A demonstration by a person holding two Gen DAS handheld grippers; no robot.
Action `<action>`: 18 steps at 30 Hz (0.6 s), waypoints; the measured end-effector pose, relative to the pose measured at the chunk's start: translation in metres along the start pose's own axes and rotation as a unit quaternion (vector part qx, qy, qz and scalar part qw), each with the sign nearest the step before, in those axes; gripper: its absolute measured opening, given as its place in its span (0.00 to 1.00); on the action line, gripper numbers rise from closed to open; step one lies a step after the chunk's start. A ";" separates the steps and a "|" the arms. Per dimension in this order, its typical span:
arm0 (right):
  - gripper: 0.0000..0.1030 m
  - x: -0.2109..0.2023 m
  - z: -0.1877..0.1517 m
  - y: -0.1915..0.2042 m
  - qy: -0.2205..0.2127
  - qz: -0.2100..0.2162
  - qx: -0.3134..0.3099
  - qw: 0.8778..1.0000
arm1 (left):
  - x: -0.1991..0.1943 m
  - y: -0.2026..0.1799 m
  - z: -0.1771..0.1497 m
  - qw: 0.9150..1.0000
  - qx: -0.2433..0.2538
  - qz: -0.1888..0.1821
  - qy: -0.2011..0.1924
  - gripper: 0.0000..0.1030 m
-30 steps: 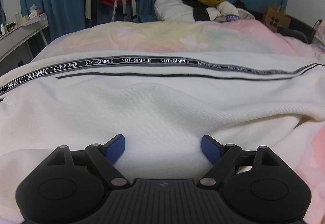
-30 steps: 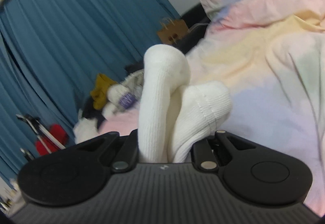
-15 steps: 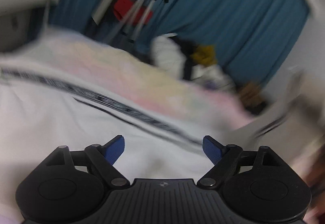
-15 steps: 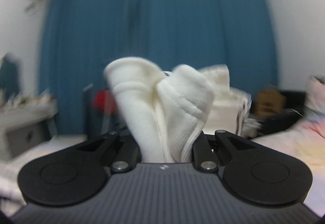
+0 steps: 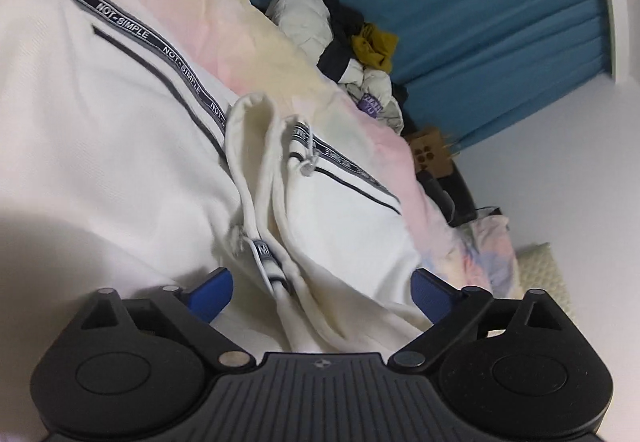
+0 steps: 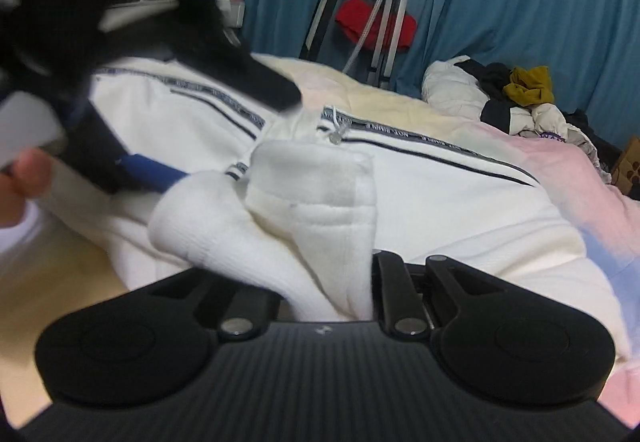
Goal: Fold clothes
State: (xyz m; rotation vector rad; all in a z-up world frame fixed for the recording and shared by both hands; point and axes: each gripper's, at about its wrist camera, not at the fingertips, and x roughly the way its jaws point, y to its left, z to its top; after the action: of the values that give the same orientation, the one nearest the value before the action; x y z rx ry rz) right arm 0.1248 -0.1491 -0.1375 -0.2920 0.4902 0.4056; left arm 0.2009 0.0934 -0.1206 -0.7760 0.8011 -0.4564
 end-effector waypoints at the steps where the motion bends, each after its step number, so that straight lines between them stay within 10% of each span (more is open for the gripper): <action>1: 0.23 -0.003 0.001 0.001 0.003 -0.003 -0.003 1.000 | 0.003 0.002 0.004 1.000 -0.004 -0.004 0.001 0.90; 6: 0.28 -0.026 -0.005 0.002 -0.002 -0.006 -0.015 1.000 | 0.024 0.002 0.017 1.000 -0.001 -0.005 0.023 0.78; 12: 0.27 -0.038 -0.008 0.011 -0.060 0.015 -0.045 0.997 | 0.045 0.002 0.028 0.999 0.021 0.031 0.031 0.28; 18: 0.21 -0.032 0.001 0.024 -0.120 0.022 -0.072 0.990 | 0.022 -0.011 0.049 0.998 0.060 0.019 -0.015 0.23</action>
State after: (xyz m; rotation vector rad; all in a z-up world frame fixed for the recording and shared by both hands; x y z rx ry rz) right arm 0.0891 -0.1375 -0.1242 -0.3677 0.2329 0.5130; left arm 0.2515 0.0937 -0.1000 -0.6545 0.7529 -0.4541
